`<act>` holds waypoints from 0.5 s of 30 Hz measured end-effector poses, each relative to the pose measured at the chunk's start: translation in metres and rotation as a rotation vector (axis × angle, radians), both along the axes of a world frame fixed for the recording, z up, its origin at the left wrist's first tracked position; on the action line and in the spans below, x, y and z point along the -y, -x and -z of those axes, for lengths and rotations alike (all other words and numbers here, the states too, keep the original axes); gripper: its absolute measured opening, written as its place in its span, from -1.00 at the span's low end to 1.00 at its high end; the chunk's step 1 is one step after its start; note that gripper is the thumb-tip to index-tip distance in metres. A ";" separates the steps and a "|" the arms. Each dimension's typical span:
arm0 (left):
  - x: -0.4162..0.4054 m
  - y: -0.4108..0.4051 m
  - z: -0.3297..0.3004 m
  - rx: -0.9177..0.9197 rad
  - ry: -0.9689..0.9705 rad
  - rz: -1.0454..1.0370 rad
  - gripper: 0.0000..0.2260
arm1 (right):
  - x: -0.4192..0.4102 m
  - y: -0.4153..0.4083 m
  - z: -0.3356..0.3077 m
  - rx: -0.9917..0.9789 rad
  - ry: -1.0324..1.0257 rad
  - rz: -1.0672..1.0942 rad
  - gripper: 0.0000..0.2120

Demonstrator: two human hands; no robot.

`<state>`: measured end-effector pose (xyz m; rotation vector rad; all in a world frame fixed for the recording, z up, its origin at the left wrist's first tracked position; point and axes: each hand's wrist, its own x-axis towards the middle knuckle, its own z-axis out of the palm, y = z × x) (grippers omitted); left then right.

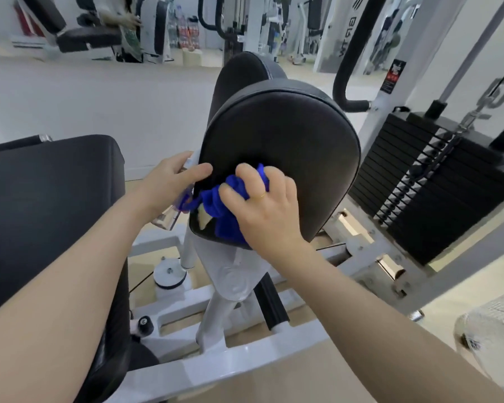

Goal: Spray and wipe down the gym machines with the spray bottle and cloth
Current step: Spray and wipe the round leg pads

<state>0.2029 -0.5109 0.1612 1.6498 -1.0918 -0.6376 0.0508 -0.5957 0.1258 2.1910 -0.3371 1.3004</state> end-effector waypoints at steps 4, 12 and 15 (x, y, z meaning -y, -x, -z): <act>-0.001 -0.001 0.002 0.022 -0.029 0.031 -0.90 | 0.012 0.013 -0.037 0.047 0.034 0.029 -0.86; -0.002 -0.003 0.002 0.041 -0.001 0.030 -0.91 | -0.002 0.000 -0.026 0.225 -0.116 0.069 -0.90; -0.005 -0.002 -0.001 0.061 -0.036 0.026 -0.88 | -0.002 0.003 -0.028 0.030 -0.025 0.061 -0.89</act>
